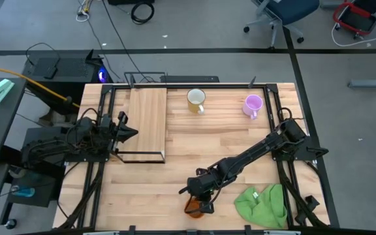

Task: Stack small to large cups/mugs on shelf
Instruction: Move the orange mug to the top middle of the table

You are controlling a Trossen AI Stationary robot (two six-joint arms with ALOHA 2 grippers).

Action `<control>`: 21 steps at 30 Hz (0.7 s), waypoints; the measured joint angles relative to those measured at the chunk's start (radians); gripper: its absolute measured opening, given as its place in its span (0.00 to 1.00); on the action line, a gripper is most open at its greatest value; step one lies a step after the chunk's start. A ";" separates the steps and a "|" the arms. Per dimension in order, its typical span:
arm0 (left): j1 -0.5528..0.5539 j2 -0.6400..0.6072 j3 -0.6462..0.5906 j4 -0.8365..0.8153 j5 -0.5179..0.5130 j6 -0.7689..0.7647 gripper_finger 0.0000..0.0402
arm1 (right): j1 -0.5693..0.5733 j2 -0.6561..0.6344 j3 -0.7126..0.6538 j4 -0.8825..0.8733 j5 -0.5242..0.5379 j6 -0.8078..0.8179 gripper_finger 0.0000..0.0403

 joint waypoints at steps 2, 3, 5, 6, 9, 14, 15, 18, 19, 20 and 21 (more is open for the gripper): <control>0.000 0.000 0.000 0.000 0.000 0.000 0.06 | 0.000 0.000 0.000 0.000 0.000 0.000 0.15; 0.000 0.000 0.000 0.000 0.000 0.000 0.05 | 0.000 0.000 0.000 0.000 0.000 0.000 0.13; 0.000 0.000 0.000 0.000 0.000 0.000 0.05 | 0.000 0.000 0.000 0.000 0.000 -0.002 0.11; 0.000 0.000 0.000 0.000 0.000 0.000 0.04 | 0.000 0.000 -0.001 -0.002 0.000 -0.003 0.09; 0.000 0.000 0.000 0.000 0.000 0.000 0.03 | 0.000 0.001 -0.001 -0.002 0.000 -0.004 0.05; 0.000 0.000 0.000 0.000 0.000 0.000 0.03 | 0.001 0.001 -0.001 -0.001 0.005 -0.009 0.03; 0.000 0.000 0.000 0.000 0.000 0.000 0.04 | 0.001 0.001 -0.001 -0.001 0.009 -0.010 0.03; 0.000 0.000 0.000 0.000 0.000 0.000 0.05 | 0.000 0.001 0.000 -0.003 0.025 -0.016 0.03; 0.000 0.000 0.000 0.000 0.000 0.000 0.05 | -0.001 0.001 0.008 -0.014 0.033 -0.030 0.03; 0.000 0.000 0.000 0.000 0.000 0.000 0.05 | -0.001 0.002 0.015 -0.025 0.043 -0.050 0.03; 0.000 0.000 0.000 0.000 0.000 0.000 0.04 | -0.001 0.002 0.026 -0.043 0.056 -0.066 0.03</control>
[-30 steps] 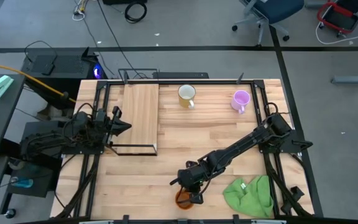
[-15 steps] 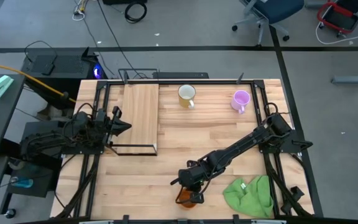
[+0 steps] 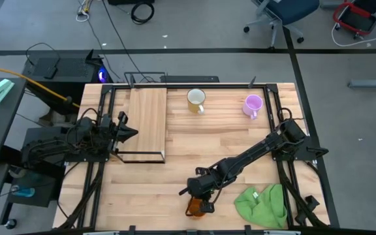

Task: Stack small to large cups/mugs on shelf
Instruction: Move the orange mug to the top middle of the table

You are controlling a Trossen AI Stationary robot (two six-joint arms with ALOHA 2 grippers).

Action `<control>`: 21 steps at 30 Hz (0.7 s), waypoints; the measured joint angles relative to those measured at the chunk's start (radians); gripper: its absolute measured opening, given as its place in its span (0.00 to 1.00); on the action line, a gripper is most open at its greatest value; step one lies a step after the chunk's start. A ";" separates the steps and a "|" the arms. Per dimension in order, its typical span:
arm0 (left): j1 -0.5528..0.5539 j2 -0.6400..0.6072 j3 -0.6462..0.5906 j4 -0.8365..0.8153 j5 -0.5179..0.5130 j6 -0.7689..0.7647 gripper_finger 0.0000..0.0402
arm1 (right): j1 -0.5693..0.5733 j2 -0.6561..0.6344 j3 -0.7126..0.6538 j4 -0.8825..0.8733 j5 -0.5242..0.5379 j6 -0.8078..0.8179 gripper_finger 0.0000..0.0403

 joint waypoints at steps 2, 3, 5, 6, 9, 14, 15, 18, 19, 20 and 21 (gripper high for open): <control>0.000 0.000 0.000 0.000 0.000 0.000 0.04 | -0.002 0.001 0.032 -0.052 0.046 -0.039 0.03; 0.000 0.000 0.000 0.000 0.000 0.000 0.03 | -0.005 0.001 0.053 -0.087 0.073 -0.054 0.03; 0.000 0.000 0.000 0.000 0.000 0.000 0.03 | -0.012 0.001 0.102 -0.173 0.133 -0.072 0.03; 0.000 0.000 0.000 0.000 0.000 0.000 0.02 | -0.018 0.001 0.122 -0.209 0.160 -0.078 0.03; 0.000 0.000 0.000 0.000 0.000 0.000 0.03 | -0.049 0.001 0.184 -0.306 0.221 -0.103 0.03; 0.000 0.000 0.000 0.000 0.000 -0.006 0.05 | -0.142 0.001 0.257 -0.405 0.280 -0.164 0.03; 0.000 0.000 0.000 0.000 0.000 -0.014 0.06 | -0.167 0.001 0.266 -0.422 0.280 -0.181 0.03; 0.000 0.000 0.000 0.000 0.000 -0.014 0.06 | -0.253 0.001 0.291 -0.480 0.281 -0.218 0.03; 0.000 0.000 0.000 0.000 0.000 -0.014 0.05 | -0.283 0.000 0.298 -0.502 0.281 -0.232 0.03; 0.000 0.000 0.000 0.000 0.000 -0.014 0.05 | -0.315 -0.001 0.301 -0.517 0.281 -0.245 0.03; 0.000 0.000 0.000 0.000 0.000 -0.014 0.04 | -0.345 -0.001 0.303 -0.531 0.281 -0.260 0.03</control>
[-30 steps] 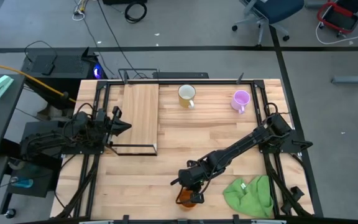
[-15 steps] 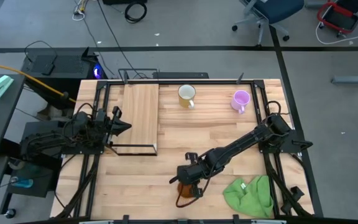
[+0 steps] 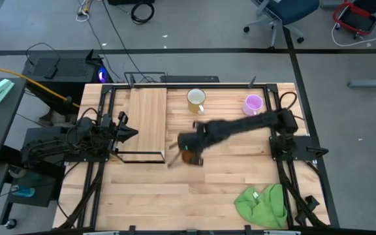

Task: Stack small to large cups/mugs on shelf
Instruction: Move the orange mug to the top middle of the table

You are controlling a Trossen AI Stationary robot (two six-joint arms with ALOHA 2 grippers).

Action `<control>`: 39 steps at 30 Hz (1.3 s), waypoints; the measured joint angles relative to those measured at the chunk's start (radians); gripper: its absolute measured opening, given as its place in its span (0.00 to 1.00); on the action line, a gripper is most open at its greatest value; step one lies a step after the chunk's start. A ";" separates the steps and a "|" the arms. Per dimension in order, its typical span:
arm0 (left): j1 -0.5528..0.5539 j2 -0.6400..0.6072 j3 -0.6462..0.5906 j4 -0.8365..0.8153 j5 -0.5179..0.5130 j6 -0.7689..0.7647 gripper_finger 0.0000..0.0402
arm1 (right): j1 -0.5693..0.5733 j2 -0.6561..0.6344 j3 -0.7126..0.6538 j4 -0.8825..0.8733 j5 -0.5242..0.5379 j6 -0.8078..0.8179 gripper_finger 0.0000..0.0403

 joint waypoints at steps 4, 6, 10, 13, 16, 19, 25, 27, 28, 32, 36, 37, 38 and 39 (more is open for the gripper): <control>0.000 0.000 0.000 0.000 0.000 0.000 0.03 | -0.124 -0.012 0.002 -0.040 -0.002 -0.056 0.03; 0.000 0.000 0.000 0.000 0.000 0.001 0.02 | -0.187 -0.024 0.003 -0.029 -0.022 -0.076 0.03; 0.000 0.000 0.000 0.001 0.000 0.003 0.04 | -0.300 -0.024 0.004 0.028 -0.103 -0.110 0.03; 0.000 0.000 0.000 0.000 0.000 0.006 0.06 | -0.359 -0.026 -0.022 0.107 -0.189 -0.135 0.03; 0.000 0.000 0.000 -0.001 0.000 0.007 0.05 | -0.395 -0.023 -0.027 0.109 -0.233 -0.147 0.03; 0.000 0.000 0.000 -0.003 0.000 0.007 0.04 | -0.420 -0.023 -0.027 0.132 -0.254 -0.154 0.03; 0.000 0.000 0.000 -0.004 0.000 0.007 0.03 | -0.423 -0.023 -0.027 0.148 -0.262 -0.151 0.03; 0.000 0.000 0.000 -0.004 0.000 0.007 0.04 | -0.413 -0.020 -0.033 0.155 -0.266 -0.145 0.03; 0.000 0.000 0.000 -0.004 0.000 0.007 0.05 | -0.408 -0.016 -0.036 0.157 -0.267 -0.145 0.03; 0.000 0.000 0.000 -0.004 0.000 0.006 0.06 | -0.398 -0.013 -0.062 0.190 -0.268 -0.138 0.03; 0.000 0.000 0.000 -0.004 0.000 0.007 0.04 | -0.408 -0.013 -0.076 0.206 -0.270 -0.123 0.03; 0.000 0.000 0.000 -0.004 0.000 0.012 0.03 | -0.412 -0.013 -0.086 0.223 -0.268 -0.122 0.03; 0.000 0.000 0.000 -0.004 0.000 0.017 0.03 | -0.415 -0.013 -0.095 0.242 -0.266 -0.122 0.03; 0.000 0.000 0.000 -0.004 0.000 0.022 0.02 | -0.419 -0.013 -0.100 0.252 -0.264 -0.119 0.03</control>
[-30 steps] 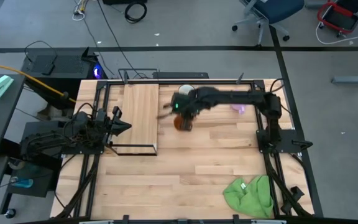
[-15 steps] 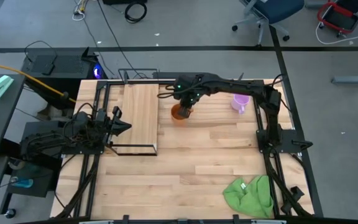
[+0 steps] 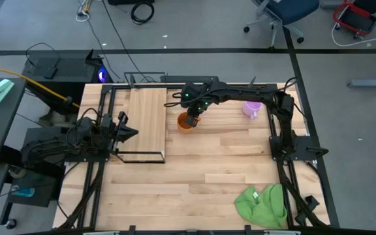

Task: Stack small to large cups/mugs on shelf
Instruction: Move the orange mug to the top middle of the table

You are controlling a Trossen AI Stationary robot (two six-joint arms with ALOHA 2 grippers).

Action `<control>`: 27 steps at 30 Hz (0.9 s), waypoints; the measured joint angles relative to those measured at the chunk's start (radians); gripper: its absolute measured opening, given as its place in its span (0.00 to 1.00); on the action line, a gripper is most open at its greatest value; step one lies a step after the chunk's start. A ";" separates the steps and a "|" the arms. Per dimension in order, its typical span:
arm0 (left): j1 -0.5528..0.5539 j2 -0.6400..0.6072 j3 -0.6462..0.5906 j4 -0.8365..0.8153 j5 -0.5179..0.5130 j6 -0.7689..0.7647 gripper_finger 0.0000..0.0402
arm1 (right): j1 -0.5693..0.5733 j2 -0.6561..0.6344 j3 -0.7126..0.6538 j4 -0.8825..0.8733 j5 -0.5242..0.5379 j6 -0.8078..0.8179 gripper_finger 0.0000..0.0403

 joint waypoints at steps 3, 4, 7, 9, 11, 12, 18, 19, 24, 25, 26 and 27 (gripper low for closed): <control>0.000 0.000 0.000 0.000 0.000 0.001 0.03 | -0.016 0.000 -0.004 0.000 0.003 0.007 0.03; 0.000 0.000 0.000 0.000 0.000 0.001 0.03 | -0.021 0.002 -0.005 0.002 0.004 0.010 0.03; 0.000 0.000 0.000 0.000 0.000 0.001 0.05 | -0.035 0.009 -0.005 0.012 0.006 0.018 0.03; 0.000 0.000 0.000 0.000 0.000 0.002 0.06 | -0.042 0.009 -0.005 0.010 0.007 0.018 0.03; 0.000 0.000 0.000 0.000 0.000 0.002 0.06 | -0.045 0.009 -0.005 0.016 0.007 0.019 0.03; 0.000 0.000 0.000 0.000 0.000 0.002 0.05 | -0.045 0.009 -0.005 0.017 0.008 0.021 0.03; 0.000 0.000 0.000 0.000 0.000 0.002 0.03 | -0.043 0.009 -0.005 0.017 0.020 0.026 0.03; 0.000 0.000 0.000 0.000 0.000 0.002 0.03 | -0.043 0.009 -0.005 0.017 0.020 0.029 0.03; 0.000 0.000 0.000 0.000 0.000 0.004 0.05 | -0.038 0.022 -0.005 0.038 0.022 0.029 0.03; 0.000 0.000 0.000 0.000 0.000 0.004 0.05 | -0.037 0.027 -0.005 0.046 0.021 0.027 0.03; 0.000 0.000 0.000 0.001 -0.001 0.004 0.06 | -0.035 0.036 -0.005 0.052 0.020 0.024 0.03; 0.000 0.000 0.000 0.001 -0.003 0.004 0.06 | -0.032 0.043 -0.005 0.060 0.017 0.022 0.03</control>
